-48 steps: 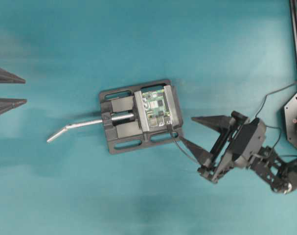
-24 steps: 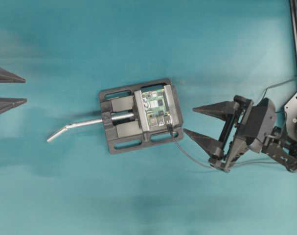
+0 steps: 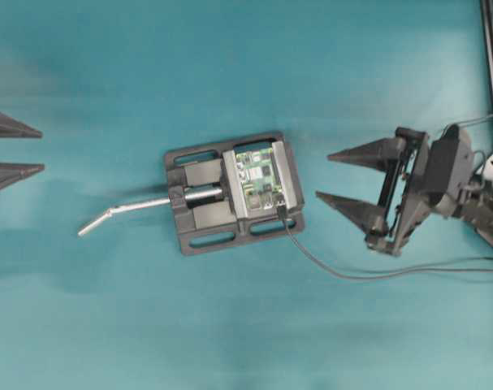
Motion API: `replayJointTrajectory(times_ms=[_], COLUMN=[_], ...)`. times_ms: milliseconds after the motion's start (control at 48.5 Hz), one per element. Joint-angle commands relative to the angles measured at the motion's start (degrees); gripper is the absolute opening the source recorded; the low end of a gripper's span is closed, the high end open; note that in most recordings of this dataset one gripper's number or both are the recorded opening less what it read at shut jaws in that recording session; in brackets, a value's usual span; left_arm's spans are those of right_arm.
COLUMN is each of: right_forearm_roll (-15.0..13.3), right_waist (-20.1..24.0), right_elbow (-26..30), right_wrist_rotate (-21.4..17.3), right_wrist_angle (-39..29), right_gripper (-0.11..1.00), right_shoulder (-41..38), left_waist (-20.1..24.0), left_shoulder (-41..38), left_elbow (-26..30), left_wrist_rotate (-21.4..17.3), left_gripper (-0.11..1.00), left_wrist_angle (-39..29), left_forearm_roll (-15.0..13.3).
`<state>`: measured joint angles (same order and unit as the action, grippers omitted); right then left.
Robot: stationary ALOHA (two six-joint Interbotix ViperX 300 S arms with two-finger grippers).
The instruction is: Insert the USB into the fixed PCB.
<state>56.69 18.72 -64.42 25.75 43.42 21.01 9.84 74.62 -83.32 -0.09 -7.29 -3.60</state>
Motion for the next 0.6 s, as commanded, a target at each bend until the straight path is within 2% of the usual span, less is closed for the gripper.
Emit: replayJointTrajectory(times_ms=[0,144,392,578], right_forearm_roll=[-2.2,-4.2,-5.2,-6.9], right_waist=[-1.4,-3.3,-6.2,-8.6], right_elbow=[-0.6,-3.3,-8.2,-11.2], right_wrist_rotate=[0.1,0.1,0.3,2.9], right_wrist_angle=[-1.5,-3.8,-9.1,-12.4], right_gripper=[0.74,0.74,0.74,0.74], right_shoulder=[2.6,6.9,15.0,22.3], left_waist=[0.2,0.2,0.2,0.1], left_shoulder=[-0.4,-0.4,-0.4,-0.4], left_elbow=[0.8,0.8,0.8,0.8], left_wrist_rotate=[-0.2,-0.2,-0.2,-0.2], left_gripper=[0.64,0.64,0.64,0.64], left_wrist_angle=[0.3,0.3,0.3,0.3], left_forearm_roll=[0.1,0.1,0.1,0.1])
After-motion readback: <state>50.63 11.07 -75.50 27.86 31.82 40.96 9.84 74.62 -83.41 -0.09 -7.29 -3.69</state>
